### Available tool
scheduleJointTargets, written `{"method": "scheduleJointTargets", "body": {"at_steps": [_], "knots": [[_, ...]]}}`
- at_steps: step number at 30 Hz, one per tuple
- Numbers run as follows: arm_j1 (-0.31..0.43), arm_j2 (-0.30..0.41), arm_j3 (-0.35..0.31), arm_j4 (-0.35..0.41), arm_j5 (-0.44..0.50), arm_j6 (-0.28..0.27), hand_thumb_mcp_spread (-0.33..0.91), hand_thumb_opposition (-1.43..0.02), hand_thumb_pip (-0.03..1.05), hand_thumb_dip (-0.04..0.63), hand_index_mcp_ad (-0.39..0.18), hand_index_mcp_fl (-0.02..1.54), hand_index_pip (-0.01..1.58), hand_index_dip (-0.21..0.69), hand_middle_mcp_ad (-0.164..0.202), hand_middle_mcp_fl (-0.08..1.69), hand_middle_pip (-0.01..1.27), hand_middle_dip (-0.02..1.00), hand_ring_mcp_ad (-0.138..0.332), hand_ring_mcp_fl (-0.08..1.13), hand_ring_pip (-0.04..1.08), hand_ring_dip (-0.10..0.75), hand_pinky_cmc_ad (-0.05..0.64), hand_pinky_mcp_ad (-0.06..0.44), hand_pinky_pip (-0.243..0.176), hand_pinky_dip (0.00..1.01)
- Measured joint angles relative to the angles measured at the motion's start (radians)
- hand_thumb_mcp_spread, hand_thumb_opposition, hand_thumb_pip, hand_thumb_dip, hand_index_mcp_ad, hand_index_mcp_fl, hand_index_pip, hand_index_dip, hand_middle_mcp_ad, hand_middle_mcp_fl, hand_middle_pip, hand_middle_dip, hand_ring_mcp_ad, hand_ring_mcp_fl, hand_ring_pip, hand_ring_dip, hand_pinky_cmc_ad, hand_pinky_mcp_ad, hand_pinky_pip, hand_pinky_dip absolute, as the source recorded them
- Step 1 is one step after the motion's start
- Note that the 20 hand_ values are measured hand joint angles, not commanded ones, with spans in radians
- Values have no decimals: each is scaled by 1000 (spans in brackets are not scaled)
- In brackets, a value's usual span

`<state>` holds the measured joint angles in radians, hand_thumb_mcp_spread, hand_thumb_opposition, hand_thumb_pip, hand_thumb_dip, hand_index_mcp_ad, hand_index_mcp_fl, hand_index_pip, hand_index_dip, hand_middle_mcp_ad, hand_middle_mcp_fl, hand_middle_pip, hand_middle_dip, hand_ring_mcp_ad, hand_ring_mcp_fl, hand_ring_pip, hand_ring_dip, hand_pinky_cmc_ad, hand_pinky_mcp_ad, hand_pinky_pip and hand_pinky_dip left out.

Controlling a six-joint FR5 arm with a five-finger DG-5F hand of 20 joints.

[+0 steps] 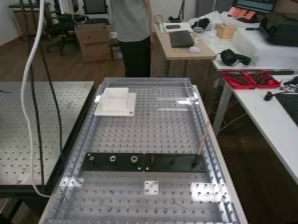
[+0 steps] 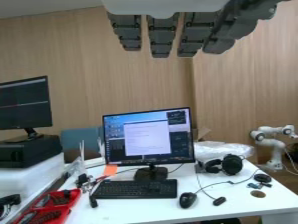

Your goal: Grab the paper clip and place it in the clear container

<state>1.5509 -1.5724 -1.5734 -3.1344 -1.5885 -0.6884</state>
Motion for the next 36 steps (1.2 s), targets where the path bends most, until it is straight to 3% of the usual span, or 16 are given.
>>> {"method": "scheduleJointTargets", "body": {"at_steps": [3,6,8,9,13,16,23,30,34,36], "knots": [[-1,0,0,0,-1,0,2,2,0,7,-23,-7,9,16,33,12,19,28,54,3,14,14,44,37,-10,17],[-3,0,-3,2,-3,1,16,-37,40,7,-23,-7,9,16,31,12,19,24,51,3,12,14,47,37,-10,37],[-3,1,-6,4,-4,1,143,-229,236,26,-23,-2,24,16,30,5,40,37,51,3,12,21,56,68,-10,124],[-3,1,-7,5,-4,1,178,-311,272,37,-23,-7,24,16,30,3,56,58,51,0,5,26,84,84,-10,187],[-3,2,-12,13,-4,0,216,-538,316,35,-38,-5,52,35,33,5,87,110,77,0,54,56,211,197,-45,353],[-5,2,-16,16,-5,2,229,-606,323,37,-38,7,66,35,31,5,108,133,110,0,59,70,281,265,-59,428],[-10,0,-33,32,7,4,232,-660,323,35,-40,9,72,49,37,7,115,157,138,0,89,84,347,295,-91,503],[-24,-3,-74,78,21,29,229,-682,335,35,-37,19,72,47,37,12,119,161,150,0,86,87,363,312,-87,522],[-43,-7,-106,117,26,59,232,-691,339,30,-40,33,87,51,37,7,126,173,152,0,87,87,365,314,-106,518],[-51,-12,-120,134,29,71,232,-691,408,37,-37,33,87,51,37,7,126,173,152,0,87,87,363,314,-106,527]]}}
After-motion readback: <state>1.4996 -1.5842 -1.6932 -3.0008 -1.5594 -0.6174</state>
